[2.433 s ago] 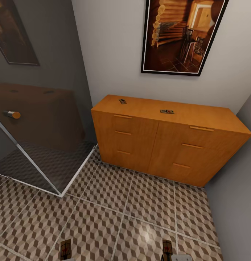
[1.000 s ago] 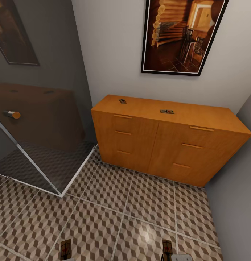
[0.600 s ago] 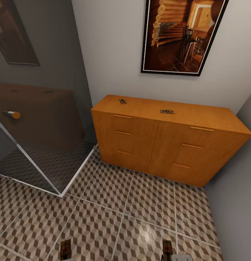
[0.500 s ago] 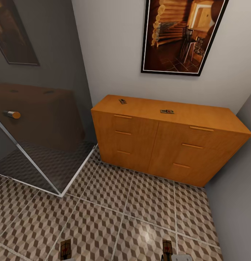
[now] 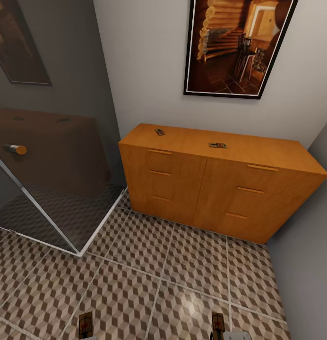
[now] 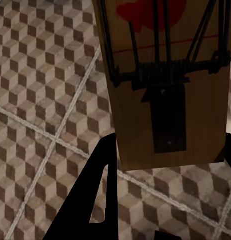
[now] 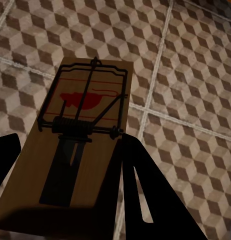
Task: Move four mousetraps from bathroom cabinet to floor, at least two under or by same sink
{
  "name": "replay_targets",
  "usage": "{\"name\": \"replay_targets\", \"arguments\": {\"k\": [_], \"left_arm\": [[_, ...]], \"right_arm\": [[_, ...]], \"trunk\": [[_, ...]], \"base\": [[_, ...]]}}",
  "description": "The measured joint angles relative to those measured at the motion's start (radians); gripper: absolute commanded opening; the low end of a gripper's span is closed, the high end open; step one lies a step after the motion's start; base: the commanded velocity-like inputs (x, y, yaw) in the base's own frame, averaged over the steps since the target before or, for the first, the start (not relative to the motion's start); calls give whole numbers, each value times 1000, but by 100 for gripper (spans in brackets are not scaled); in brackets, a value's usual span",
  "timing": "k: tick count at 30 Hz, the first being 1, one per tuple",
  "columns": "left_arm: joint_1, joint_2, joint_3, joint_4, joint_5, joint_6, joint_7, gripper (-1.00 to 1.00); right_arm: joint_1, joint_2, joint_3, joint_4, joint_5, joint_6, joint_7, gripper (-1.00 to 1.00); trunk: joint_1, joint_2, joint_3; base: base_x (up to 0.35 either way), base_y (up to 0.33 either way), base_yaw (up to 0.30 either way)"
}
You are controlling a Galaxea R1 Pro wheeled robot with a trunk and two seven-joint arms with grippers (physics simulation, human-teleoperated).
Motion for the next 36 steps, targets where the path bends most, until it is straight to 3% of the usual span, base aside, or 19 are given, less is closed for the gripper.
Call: {"name": "replay_targets", "arguments": {"k": [36], "left_arm": [[0,0,0,0,1,0,0,-100]], "right_arm": [[0,0,0,0,0,0,0,-100]], "trunk": [[0,0,0]], "base": [[0,0,0]]}}
